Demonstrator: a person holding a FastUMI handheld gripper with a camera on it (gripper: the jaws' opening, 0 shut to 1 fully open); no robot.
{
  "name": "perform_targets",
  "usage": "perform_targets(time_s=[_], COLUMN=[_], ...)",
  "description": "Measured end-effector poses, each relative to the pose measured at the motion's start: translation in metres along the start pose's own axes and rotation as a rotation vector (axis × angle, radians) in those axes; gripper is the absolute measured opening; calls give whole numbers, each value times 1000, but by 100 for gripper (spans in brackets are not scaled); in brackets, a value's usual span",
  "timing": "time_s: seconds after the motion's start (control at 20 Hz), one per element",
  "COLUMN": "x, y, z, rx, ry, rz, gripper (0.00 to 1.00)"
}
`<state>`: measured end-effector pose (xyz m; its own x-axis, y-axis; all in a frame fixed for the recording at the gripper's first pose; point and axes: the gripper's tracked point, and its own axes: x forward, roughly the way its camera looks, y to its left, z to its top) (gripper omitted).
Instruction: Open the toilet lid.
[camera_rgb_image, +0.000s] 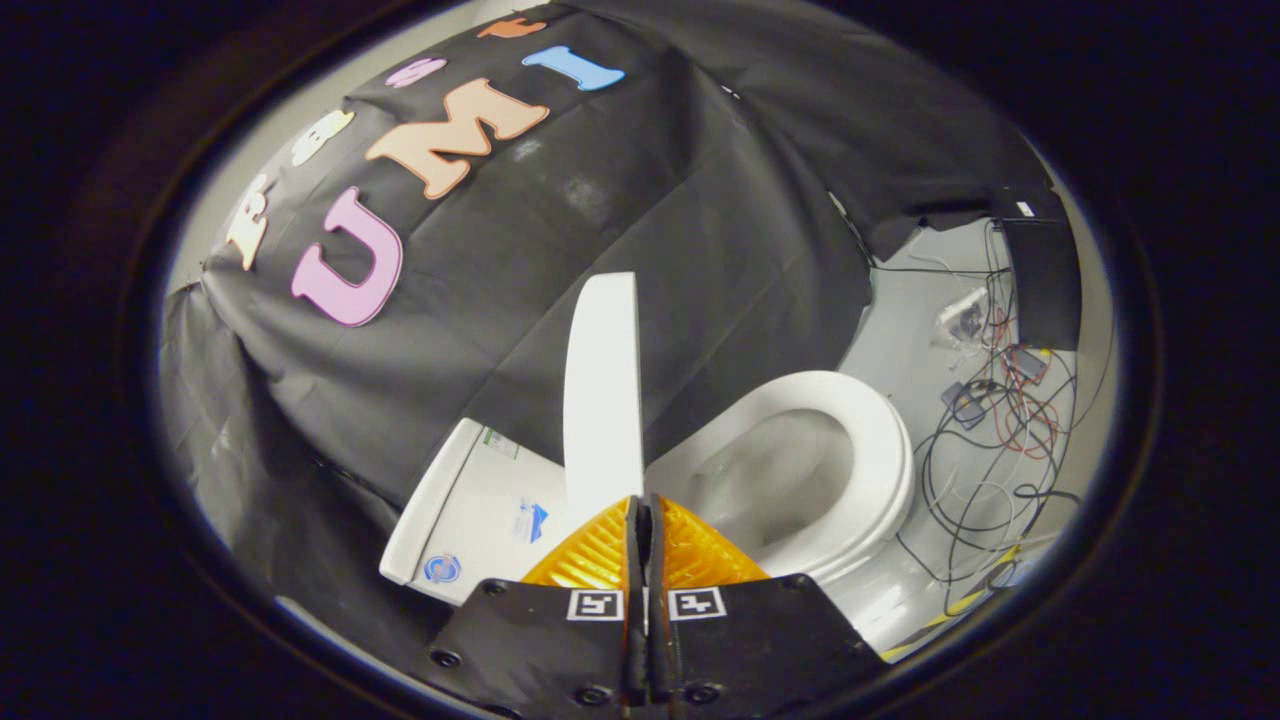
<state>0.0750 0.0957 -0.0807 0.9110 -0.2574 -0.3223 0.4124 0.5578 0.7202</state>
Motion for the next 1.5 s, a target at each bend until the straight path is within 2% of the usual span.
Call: perform_targets(time_s=[1.05,1.3,1.5], x=[0,3,7], y=[95,130,151], z=[-12,-23,-30], rx=[-259,-426,-477], ry=[-36,-37,-33], rz=[33,56,59], gripper=[4,4,4])
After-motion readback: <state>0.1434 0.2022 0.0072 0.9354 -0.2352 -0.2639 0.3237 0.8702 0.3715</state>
